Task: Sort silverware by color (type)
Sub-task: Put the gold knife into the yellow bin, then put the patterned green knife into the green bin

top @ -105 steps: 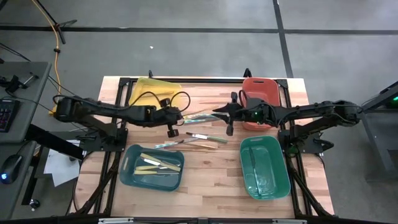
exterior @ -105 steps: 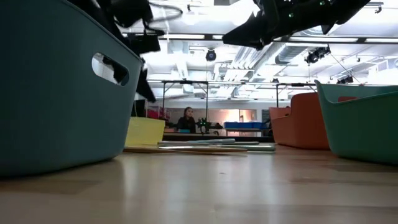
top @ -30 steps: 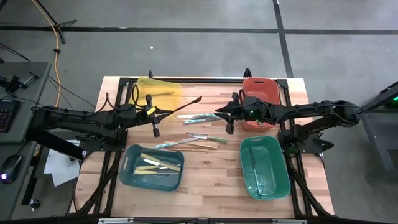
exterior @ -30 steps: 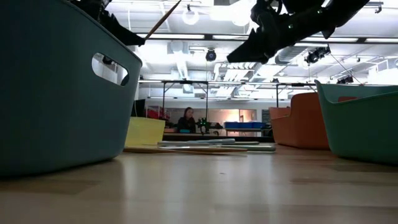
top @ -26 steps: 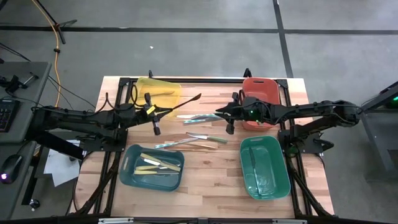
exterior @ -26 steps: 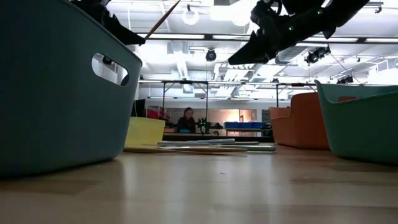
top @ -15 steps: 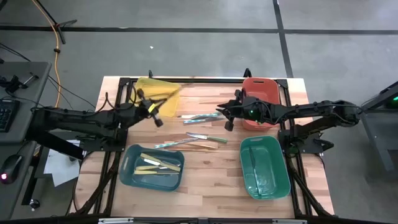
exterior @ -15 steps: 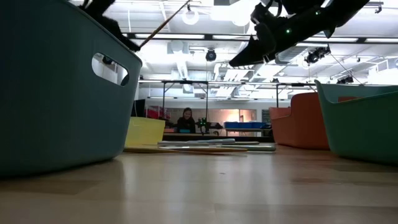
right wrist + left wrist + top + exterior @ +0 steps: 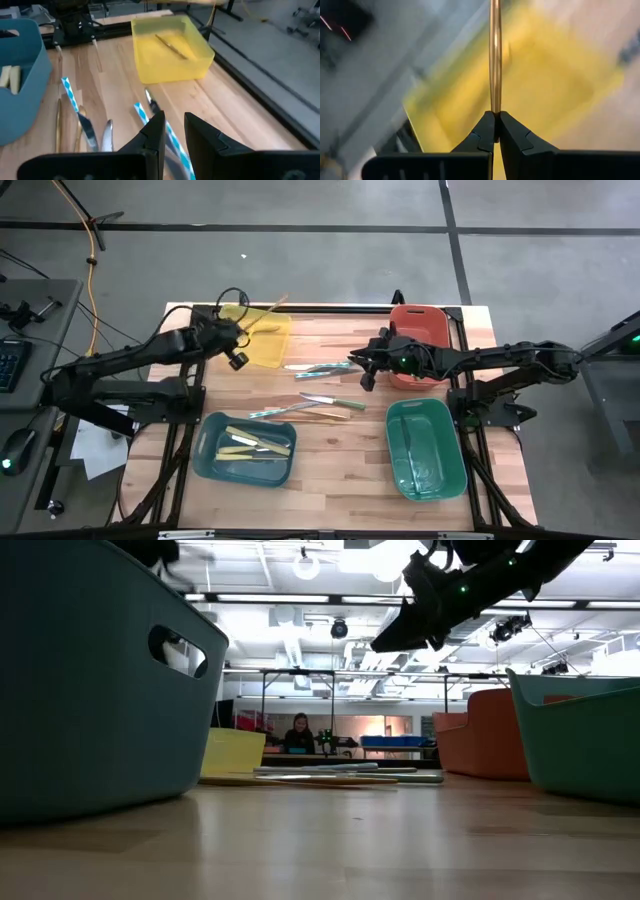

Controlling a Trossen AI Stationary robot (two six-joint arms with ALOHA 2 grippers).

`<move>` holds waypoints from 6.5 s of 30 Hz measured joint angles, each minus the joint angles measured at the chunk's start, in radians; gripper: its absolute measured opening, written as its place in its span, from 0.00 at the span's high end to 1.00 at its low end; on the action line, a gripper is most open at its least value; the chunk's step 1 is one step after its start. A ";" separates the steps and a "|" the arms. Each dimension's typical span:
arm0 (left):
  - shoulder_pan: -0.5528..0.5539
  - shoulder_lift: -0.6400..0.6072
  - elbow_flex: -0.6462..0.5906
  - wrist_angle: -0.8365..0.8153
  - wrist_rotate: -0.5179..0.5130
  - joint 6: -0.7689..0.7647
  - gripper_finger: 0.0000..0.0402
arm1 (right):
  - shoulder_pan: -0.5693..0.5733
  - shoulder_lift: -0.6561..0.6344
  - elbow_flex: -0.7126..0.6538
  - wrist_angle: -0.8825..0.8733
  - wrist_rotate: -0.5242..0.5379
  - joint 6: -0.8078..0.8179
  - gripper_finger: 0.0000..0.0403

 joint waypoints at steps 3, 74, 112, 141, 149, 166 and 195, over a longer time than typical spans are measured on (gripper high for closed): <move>0.036 0.040 0.014 -0.057 0.086 -0.072 1.00 | 0.000 0.000 0.000 -0.020 -0.012 0.019 0.86; 0.153 0.383 0.380 0.001 0.280 0.062 0.68 | -0.001 0.000 0.000 -0.023 -0.011 -0.007 0.86; -0.222 0.100 -0.344 1.334 0.537 -0.034 0.70 | -0.002 0.117 0.141 -0.064 -0.072 -0.113 0.86; -0.223 -0.019 -0.344 1.191 0.538 0.020 0.70 | -0.204 0.580 0.432 -0.528 -0.234 -0.384 0.60; -0.223 -0.019 -0.344 1.188 0.538 0.020 0.70 | -0.189 0.634 0.432 -0.509 -0.223 -0.366 0.60; -0.223 -0.019 -0.344 1.185 0.538 0.020 0.70 | -0.190 0.642 0.432 -0.488 -0.181 -0.363 0.92; -0.223 -0.154 -0.345 1.067 0.538 0.022 0.70 | -0.137 0.357 0.400 -0.700 -0.173 -0.314 0.93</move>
